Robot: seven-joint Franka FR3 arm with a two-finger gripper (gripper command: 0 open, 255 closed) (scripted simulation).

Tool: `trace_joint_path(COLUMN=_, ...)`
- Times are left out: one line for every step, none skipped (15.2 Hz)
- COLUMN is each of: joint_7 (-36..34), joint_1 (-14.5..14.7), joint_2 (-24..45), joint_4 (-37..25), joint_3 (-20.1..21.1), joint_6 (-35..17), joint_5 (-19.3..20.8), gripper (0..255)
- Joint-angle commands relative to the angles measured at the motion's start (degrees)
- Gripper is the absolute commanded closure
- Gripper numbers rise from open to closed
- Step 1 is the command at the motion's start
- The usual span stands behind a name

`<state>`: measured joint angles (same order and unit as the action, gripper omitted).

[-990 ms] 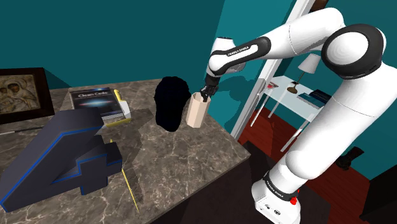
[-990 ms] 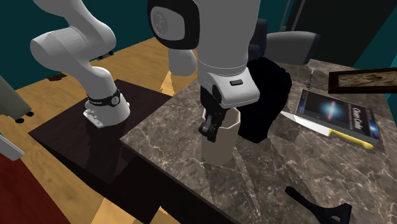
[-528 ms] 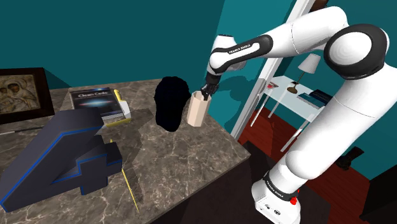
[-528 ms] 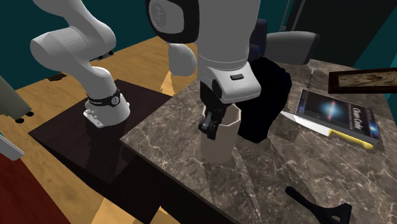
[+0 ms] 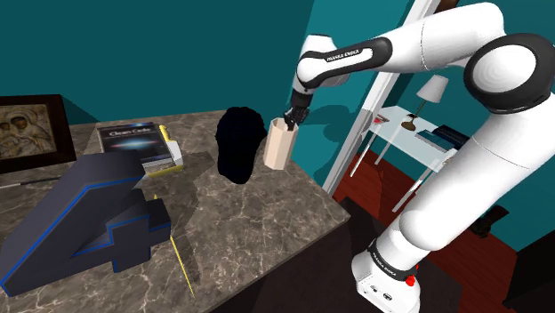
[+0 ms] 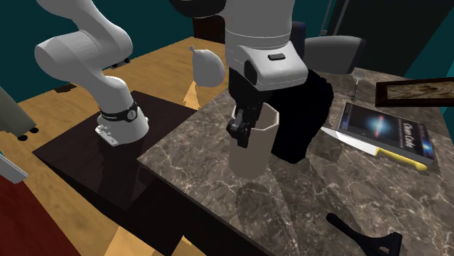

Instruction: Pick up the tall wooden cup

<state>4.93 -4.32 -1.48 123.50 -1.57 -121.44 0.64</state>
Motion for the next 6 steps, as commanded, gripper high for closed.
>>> trace_joint_path(joint_7=-0.1, joint_1=0.0, joint_2=-0.5, joint_4=-0.9, joint_3=0.0, joint_6=1.4, joint_5=0.0, gripper=255)
trace_joint_path(joint_7=-0.1, joint_1=0.0, joint_2=-0.8, joint_4=-1.4, joint_3=0.0, joint_6=2.2, joint_5=0.0, gripper=255)
trace_joint_path(joint_7=-0.1, joint_1=0.0, joint_2=-1.1, joint_4=-1.9, joint_3=0.0, joint_6=3.0, joint_5=0.0, gripper=255)
trace_joint_path(joint_7=-0.1, joint_1=0.0, joint_2=-1.4, joint_4=-2.4, joint_3=0.0, joint_6=3.7, joint_5=0.0, gripper=255)
trace_joint_path(joint_7=-0.1, joint_1=0.0, joint_2=-1.4, joint_4=-2.4, joint_3=0.0, joint_6=3.8, joint_5=0.0, gripper=255)
trace_joint_path(joint_7=-0.1, joint_1=0.0, joint_2=-1.4, joint_4=-2.4, joint_3=0.0, joint_6=3.8, joint_5=0.0, gripper=255)
